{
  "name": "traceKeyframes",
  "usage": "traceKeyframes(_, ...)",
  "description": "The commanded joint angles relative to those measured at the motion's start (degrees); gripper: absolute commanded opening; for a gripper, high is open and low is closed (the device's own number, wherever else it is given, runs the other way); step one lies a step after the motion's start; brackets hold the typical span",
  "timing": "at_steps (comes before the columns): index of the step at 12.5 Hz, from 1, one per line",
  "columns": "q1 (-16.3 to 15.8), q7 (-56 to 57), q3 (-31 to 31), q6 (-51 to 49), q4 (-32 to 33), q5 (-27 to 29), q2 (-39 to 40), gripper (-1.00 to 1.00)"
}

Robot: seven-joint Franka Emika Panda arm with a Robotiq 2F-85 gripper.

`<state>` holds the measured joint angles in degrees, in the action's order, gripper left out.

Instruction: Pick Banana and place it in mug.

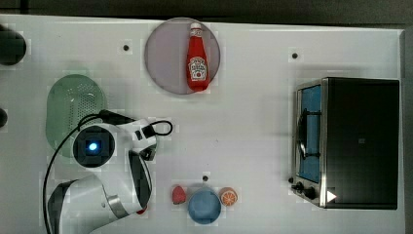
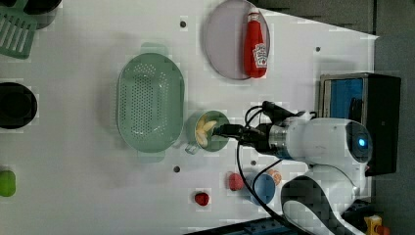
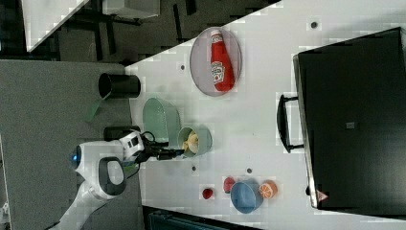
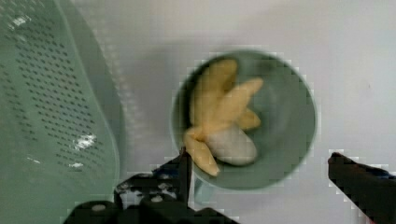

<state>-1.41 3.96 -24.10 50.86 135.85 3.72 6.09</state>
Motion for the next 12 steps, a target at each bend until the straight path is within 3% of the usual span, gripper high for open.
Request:
traceKeyframes(1,0.22,-2.07,1.18,2.43,-2.98,-0.47,-1.73,1.0)
traceKeyframes(6,1.75,-1.92,10.38,-19.1,-10.14,-0.48,-13.85,1.0)
traceKeyframes(12,2.77,-1.29,24.74,-36.44,-24.43,-4.14,-18.78,1.0)
